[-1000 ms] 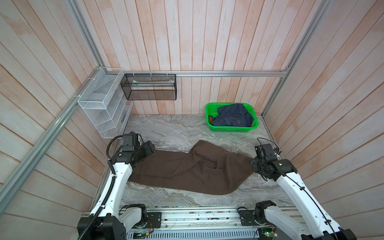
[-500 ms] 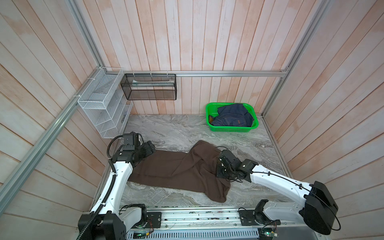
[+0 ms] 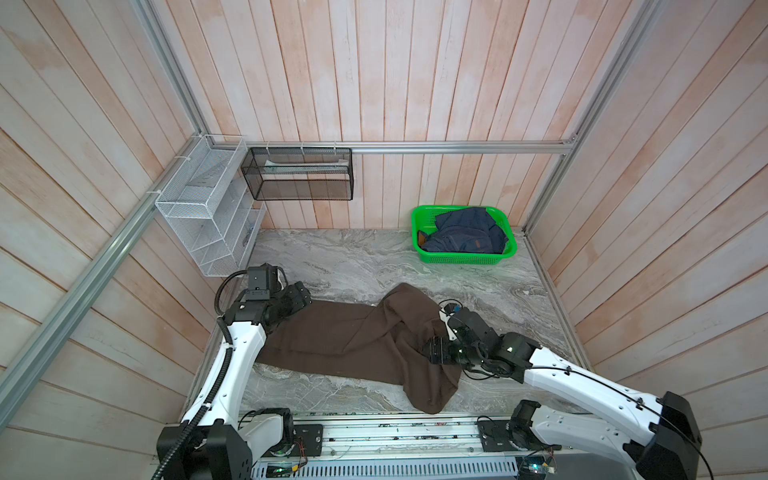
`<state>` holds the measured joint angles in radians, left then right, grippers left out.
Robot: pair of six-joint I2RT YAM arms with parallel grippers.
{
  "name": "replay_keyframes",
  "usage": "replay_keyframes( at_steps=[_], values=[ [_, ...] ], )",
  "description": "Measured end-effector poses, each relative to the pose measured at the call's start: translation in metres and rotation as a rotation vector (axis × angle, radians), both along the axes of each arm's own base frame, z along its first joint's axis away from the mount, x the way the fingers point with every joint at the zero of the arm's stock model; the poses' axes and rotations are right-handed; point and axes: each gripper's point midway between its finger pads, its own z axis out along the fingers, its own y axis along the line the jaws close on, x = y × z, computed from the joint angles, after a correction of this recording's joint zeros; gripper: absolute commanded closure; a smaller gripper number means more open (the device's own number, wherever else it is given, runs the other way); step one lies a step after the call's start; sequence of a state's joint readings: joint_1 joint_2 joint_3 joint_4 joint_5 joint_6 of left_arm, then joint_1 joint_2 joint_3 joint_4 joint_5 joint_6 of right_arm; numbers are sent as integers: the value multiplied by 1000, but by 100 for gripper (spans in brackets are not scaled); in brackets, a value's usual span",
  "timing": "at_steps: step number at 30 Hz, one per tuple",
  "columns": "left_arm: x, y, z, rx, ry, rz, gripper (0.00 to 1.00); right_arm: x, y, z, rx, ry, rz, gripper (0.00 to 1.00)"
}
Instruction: Fold and stack the trousers
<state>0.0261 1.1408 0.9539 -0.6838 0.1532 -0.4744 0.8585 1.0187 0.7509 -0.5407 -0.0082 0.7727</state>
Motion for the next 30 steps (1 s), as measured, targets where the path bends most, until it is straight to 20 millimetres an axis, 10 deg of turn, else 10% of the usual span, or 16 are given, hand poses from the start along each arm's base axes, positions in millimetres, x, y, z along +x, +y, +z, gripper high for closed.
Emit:
replay_keyframes(
  at_steps=[8,18,30],
  values=[
    [0,0,0,-1,0,0,15,91,-46,73,13,-173,-242,22],
    [-3,0,2,0,7,0,14,148,-38,-49,-146,82,-160,22],
    [-6,0,9,3,-10,2,14,190,25,-66,-2,63,2,22]
  ],
)
